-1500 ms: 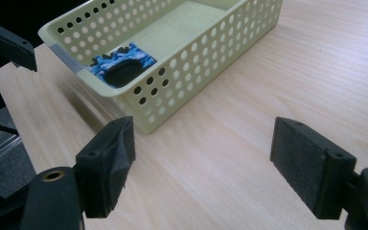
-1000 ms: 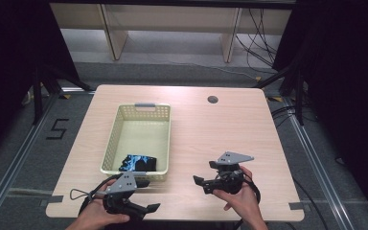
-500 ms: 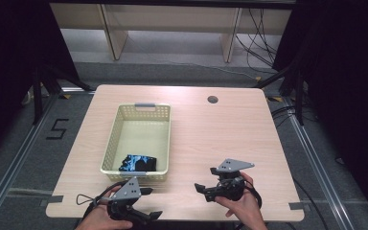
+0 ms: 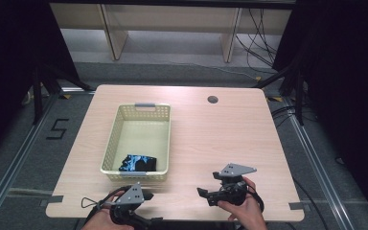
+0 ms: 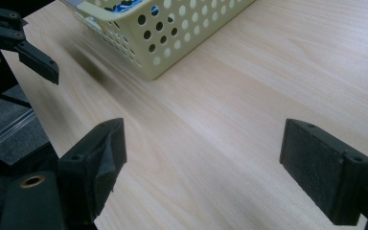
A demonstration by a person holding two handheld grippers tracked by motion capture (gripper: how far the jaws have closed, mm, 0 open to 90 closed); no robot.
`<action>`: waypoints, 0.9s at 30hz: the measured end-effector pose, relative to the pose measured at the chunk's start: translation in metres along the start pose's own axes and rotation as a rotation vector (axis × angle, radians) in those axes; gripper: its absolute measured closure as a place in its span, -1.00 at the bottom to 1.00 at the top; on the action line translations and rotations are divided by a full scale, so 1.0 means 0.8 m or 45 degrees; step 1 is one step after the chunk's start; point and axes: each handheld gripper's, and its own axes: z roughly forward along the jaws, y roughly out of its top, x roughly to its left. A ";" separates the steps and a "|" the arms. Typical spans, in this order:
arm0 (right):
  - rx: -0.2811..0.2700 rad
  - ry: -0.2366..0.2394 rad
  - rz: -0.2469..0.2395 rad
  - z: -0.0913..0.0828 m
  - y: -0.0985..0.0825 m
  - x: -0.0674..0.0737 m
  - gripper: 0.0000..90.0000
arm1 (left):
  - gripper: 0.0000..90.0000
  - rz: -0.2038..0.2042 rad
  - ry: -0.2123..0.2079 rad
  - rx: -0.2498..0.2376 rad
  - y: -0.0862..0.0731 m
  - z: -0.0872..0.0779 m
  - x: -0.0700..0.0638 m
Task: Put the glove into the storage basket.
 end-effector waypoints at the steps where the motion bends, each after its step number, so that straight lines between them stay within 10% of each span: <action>1: 0.006 -0.003 -0.002 -0.001 -0.001 0.000 -0.61 | -0.58 0.011 0.001 0.004 0.000 0.000 0.000; 17: 0.034 -0.007 0.007 -0.003 -0.023 0.006 -0.62 | -0.60 0.069 0.031 0.051 -0.012 -0.005 0.003; 27: 0.050 -0.040 0.007 -0.013 -0.040 0.007 -0.62 | -0.60 0.021 0.048 0.054 -0.020 -0.007 0.004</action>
